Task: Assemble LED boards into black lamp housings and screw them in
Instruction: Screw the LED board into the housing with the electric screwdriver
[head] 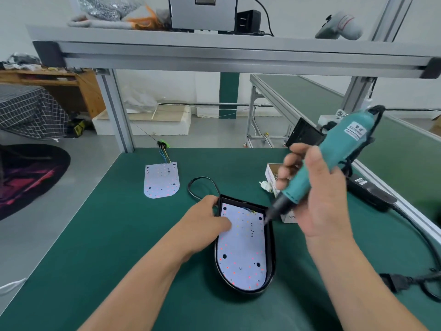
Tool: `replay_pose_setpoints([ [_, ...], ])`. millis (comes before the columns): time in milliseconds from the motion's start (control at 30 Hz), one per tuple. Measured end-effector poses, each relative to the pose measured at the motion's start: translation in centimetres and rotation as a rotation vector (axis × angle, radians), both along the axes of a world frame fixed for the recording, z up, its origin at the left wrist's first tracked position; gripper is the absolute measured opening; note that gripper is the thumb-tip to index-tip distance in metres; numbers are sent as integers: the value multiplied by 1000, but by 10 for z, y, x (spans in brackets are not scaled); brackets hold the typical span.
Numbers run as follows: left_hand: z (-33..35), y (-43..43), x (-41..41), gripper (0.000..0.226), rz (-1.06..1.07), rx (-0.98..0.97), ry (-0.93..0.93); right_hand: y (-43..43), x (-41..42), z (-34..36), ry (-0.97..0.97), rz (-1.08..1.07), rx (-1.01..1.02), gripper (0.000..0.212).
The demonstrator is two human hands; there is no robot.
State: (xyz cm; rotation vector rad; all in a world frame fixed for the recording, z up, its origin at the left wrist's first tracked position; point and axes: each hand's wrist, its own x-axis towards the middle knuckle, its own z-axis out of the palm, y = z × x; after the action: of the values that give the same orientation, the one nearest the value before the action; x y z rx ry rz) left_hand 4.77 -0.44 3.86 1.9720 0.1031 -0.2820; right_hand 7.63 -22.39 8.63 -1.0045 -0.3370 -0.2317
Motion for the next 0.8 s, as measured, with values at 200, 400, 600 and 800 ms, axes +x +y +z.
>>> replay_pose_setpoints([
  [200,1,8,4,33,60,3,6,-77,23,-16,310,-214,-223,25],
  [400,4,8,3,33,64,1,30,-128,39,-40,474,-366,-615,14],
  [600,6,11,4,30,82,5,35,-159,37,-52,557,-479,-1147,11],
  [800,7,9,4,28,63,-1,21,-153,29,-45,573,-543,-1383,29],
])
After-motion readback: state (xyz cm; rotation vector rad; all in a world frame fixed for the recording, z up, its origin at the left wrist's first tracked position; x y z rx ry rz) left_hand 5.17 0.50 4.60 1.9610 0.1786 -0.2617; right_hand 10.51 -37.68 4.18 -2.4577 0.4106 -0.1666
